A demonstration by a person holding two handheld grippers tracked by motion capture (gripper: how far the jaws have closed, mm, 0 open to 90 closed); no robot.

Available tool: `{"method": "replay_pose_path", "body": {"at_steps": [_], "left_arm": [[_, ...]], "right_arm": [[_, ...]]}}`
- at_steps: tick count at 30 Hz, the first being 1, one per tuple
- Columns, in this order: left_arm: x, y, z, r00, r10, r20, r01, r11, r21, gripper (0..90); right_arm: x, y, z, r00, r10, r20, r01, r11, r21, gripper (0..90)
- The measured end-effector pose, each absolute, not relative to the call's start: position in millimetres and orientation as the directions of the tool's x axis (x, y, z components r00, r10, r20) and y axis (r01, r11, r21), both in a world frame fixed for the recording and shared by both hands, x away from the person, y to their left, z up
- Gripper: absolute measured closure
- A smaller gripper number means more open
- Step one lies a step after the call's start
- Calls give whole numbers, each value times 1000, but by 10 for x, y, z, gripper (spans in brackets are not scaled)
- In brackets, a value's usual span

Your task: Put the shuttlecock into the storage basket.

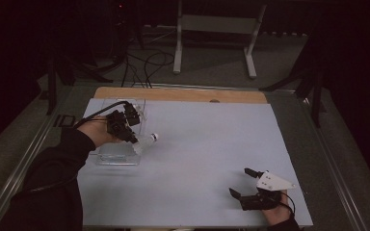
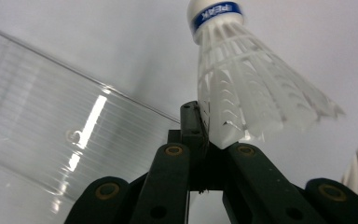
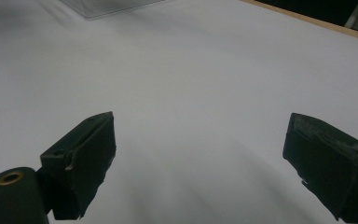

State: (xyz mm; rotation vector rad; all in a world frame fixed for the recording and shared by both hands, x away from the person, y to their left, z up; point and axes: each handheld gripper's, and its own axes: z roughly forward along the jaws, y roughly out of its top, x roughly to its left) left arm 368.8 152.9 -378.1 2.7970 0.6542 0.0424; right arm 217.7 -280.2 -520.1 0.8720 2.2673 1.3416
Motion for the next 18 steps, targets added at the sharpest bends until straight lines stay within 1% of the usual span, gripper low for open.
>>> {"method": "replay_pose_path", "body": {"at_steps": [1, 2, 3, 10, 15, 18], "left_arm": [[3688, 1529, -3781, 898, 439, -32, 432, -862, 265, 899], [3717, 1563, -3781, 883, 469, -21, 457, -847, 273, 899], [3717, 1563, -3781, 883, 469, -21, 457, -847, 273, 899], [3814, 1681, -3787, 808, 590, 4, 563, -774, 289, 899], [3825, 1749, -3782, 792, 610, 21, 578, -760, 298, 899], [3839, 1797, -3781, 769, 639, 21, 602, -735, 314, 899]], "right_arm": [[2177, -2802, -5201, -743, 670, 1, 323, 357, 876, 91], [2177, -2804, -5199, -743, 670, 0, 323, 358, 876, 91], [2177, -2804, -5199, -743, 670, 0, 323, 358, 876, 91], [2177, -2808, -5200, -742, 670, -1, 323, 359, 876, 91], [2176, -2809, -5199, -742, 670, 5, 325, 354, 877, 91], [2176, -2809, -5199, -741, 671, 5, 326, 353, 877, 91]]}}
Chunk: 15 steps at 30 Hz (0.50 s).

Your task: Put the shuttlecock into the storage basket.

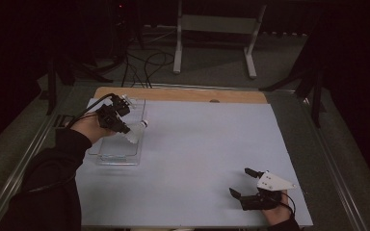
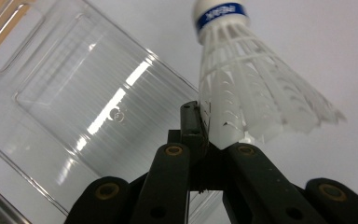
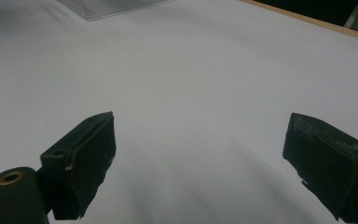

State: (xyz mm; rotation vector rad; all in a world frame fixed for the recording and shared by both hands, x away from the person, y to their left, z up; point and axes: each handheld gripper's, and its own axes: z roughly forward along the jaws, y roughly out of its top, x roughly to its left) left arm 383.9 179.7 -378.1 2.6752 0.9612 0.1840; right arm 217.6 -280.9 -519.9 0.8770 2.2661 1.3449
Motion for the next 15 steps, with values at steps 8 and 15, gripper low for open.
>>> {"method": "replay_pose_path", "body": {"at_steps": [8, 15], "left_arm": [[3895, 1880, -3879, 707, 707, 25, 661, -672, 335, 899], [3952, 1929, -3966, 656, 754, 14, 700, -615, 362, 899]], "right_arm": [[2178, -2807, -5201, -741, 671, 2, 325, 356, 876, 92], [2176, -2808, -5200, -742, 671, 4, 326, 355, 876, 91]]}}
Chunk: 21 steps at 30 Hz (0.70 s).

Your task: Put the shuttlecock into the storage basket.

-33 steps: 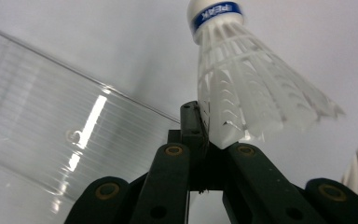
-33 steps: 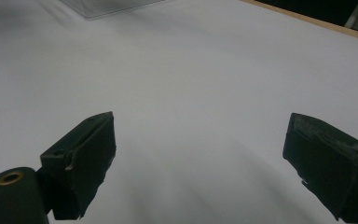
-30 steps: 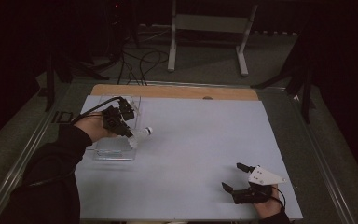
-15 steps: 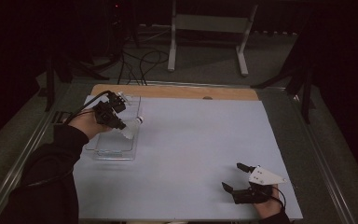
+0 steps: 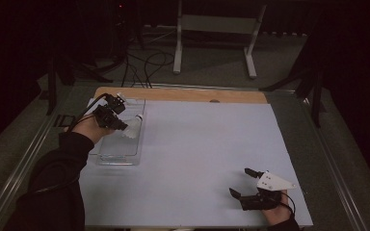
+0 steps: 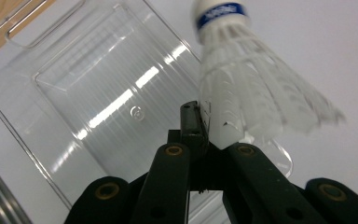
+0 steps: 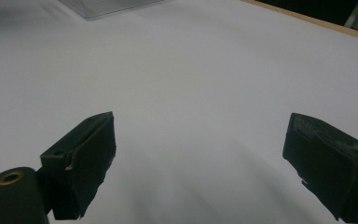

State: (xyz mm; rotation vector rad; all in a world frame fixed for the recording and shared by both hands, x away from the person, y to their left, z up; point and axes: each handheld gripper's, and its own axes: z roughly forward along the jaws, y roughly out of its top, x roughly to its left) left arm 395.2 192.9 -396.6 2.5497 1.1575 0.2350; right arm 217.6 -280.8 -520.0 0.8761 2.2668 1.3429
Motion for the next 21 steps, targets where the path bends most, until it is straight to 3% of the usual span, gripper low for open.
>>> {"method": "replay_pose_path", "body": {"at_steps": [15, 21], "left_arm": [[4066, 1996, -4194, 555, 832, 4, 766, -513, 388, 899], [4104, 1961, -4263, 523, 851, 46, 767, -494, 409, 898]], "right_arm": [[2172, -2809, -5191, -742, 670, -2, 316, 353, 881, 91], [2171, -2813, -5189, -742, 670, 0, 317, 351, 881, 91]]}}
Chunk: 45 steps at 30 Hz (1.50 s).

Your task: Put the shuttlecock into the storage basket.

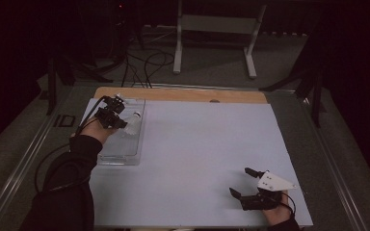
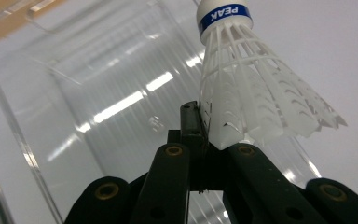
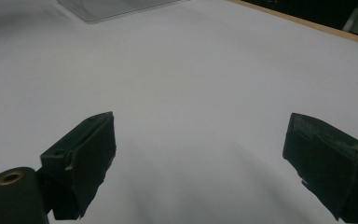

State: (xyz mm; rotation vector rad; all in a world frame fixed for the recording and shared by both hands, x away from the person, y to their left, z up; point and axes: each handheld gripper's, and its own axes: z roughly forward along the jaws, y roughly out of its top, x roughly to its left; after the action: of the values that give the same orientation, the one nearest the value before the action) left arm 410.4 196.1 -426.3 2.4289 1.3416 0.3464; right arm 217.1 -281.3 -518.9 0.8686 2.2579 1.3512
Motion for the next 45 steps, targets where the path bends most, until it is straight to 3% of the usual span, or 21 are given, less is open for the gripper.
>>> {"method": "replay_pose_path", "body": {"at_steps": [6, 27, 45], "left_arm": [[4143, 1981, -4315, 491, 870, 49, 773, -461, 436, 896], [4225, 1940, -4620, 497, 866, 53, 798, -480, 364, 896], [4262, 1836, -4813, 533, 842, 82, 808, -536, 245, 894]], "right_arm": [[2172, -2817, -5189, -741, 672, -1, 316, 351, 882, 91], [2178, -2824, -5193, -740, 672, -3, 317, 353, 880, 91], [2175, -2824, -5190, -740, 672, -3, 317, 353, 880, 92]]}}
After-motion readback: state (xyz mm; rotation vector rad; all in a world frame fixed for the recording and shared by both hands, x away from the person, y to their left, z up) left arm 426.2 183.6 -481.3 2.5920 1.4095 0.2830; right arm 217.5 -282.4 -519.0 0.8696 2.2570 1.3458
